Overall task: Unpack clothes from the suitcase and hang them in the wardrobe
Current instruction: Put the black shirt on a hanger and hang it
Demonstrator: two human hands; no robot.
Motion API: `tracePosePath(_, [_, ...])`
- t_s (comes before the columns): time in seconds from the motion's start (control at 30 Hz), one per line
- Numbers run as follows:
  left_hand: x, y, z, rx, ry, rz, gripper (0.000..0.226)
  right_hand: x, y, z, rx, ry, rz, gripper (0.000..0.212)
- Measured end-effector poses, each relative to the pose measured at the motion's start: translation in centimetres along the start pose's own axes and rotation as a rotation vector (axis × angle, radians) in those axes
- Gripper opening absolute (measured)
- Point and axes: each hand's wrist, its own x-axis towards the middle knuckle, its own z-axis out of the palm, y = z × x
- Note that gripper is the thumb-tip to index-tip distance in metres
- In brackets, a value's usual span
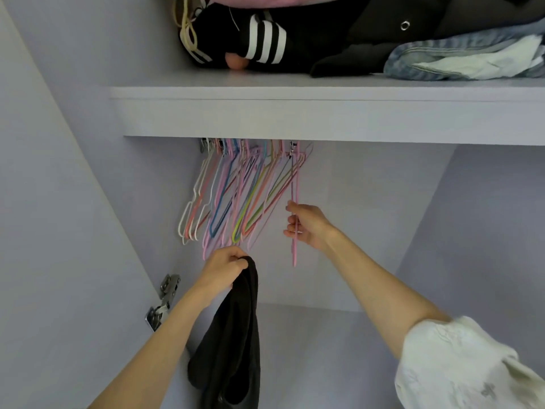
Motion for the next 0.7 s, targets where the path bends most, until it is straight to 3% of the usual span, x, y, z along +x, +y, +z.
tracePosePath(0.2, [0.5, 0.4, -0.5, -0.072, -0.011, 0.004, 0.018, 0.2, -0.7, -1.6, 0.070, 0.175, -0.161, 0.023])
tracePosePath(0.7, [-0.6, 2.8, 2.7, -0.065, -0.038, 0.055, 0.019, 0.5, -1.9, -5.4, -0.007, 0.368, -0.260, 0.025])
